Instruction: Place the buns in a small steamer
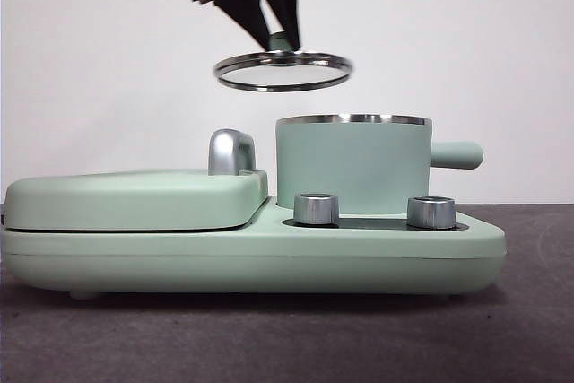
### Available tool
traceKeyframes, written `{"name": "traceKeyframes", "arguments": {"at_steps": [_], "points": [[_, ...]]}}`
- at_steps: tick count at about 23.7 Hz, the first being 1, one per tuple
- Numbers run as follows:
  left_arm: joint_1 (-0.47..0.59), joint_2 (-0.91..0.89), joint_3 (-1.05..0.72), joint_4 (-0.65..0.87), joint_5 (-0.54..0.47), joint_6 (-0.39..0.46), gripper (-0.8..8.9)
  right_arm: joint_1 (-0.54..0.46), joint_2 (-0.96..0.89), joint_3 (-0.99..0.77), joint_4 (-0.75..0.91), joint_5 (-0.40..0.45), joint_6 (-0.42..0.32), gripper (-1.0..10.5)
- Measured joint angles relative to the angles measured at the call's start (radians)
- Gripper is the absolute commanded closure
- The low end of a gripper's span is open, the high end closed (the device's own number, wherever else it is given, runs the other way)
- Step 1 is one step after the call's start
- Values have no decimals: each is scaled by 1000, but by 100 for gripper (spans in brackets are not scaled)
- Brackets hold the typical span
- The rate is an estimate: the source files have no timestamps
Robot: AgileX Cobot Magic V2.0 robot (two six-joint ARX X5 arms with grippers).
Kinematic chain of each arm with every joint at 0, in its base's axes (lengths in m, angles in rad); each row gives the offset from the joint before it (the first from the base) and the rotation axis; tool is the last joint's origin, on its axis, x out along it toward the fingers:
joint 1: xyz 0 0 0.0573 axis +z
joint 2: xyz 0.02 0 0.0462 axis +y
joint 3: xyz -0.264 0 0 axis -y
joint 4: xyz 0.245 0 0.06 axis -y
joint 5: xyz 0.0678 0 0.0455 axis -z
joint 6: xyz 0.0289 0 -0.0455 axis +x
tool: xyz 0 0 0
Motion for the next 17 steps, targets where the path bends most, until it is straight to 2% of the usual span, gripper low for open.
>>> {"name": "traceKeyframes", "arguments": {"at_steps": [8,17], "points": [[-122,0,0,-22,2,0,759,0,-9,-9,8,0,0,522],[-138,0,0,-3,2,0,768,0,-9,-9,8,-4,0,522]]}}
